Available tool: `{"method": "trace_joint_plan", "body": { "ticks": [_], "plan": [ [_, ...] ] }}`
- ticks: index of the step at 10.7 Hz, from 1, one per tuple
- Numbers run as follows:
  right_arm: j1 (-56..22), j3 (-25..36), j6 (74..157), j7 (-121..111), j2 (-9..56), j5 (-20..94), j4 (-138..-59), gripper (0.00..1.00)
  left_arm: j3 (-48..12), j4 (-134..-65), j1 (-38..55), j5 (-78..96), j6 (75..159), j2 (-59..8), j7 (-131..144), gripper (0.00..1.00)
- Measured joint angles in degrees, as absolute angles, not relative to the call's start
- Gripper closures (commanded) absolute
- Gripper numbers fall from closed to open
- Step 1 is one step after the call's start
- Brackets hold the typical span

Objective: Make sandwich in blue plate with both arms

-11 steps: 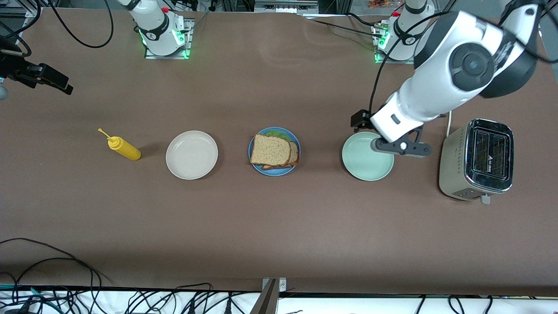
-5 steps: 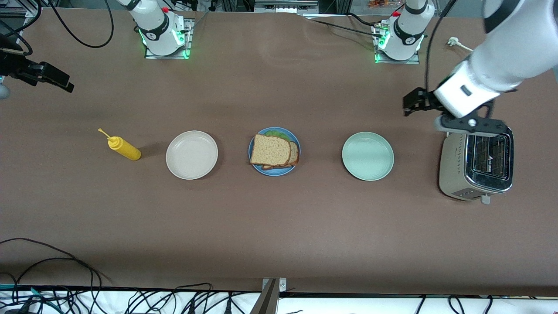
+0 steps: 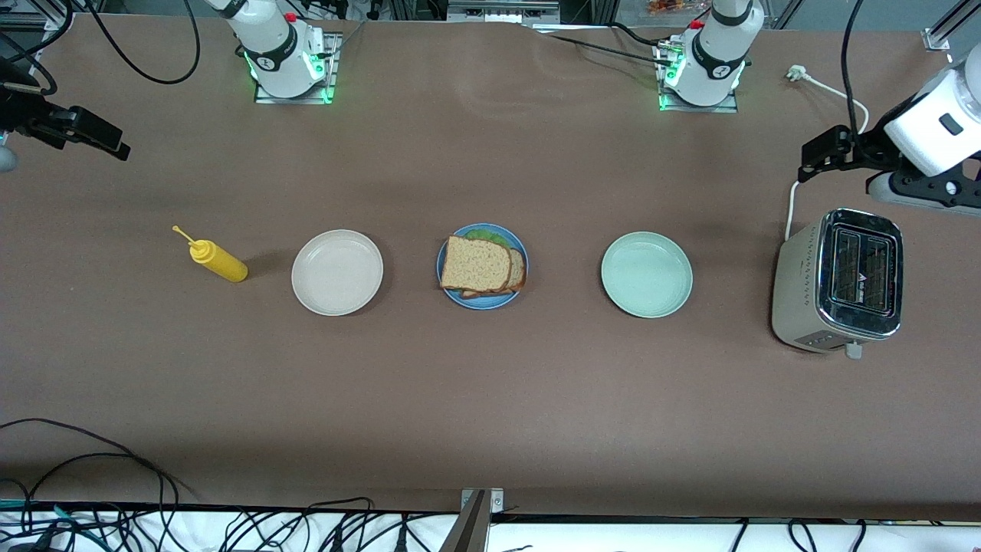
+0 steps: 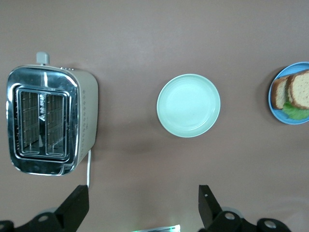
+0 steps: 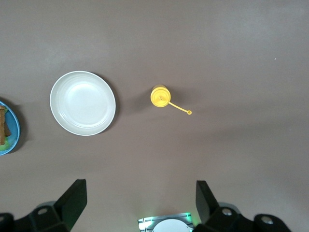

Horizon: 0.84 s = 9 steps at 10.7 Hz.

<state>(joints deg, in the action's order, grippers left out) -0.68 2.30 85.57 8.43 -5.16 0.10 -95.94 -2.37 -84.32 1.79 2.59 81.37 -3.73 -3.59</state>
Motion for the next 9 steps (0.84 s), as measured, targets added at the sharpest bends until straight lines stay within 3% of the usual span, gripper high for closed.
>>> {"method": "trace_joint_plan", "body": {
  "ticks": [6,9],
  "plan": [
    [-0.8,2.3,85.5,8.4,-5.2,0.1,-95.9,0.0,-1.4,-94.5,1.8,-1.2,86.7,0.8,-5.5,0.0],
    [-0.8,2.3,85.5,8.4,-5.2,0.1,-95.8,0.0,-1.4,-96.0,1.7,-1.2,87.8,1.4,-5.6,0.0]
  ]
}}
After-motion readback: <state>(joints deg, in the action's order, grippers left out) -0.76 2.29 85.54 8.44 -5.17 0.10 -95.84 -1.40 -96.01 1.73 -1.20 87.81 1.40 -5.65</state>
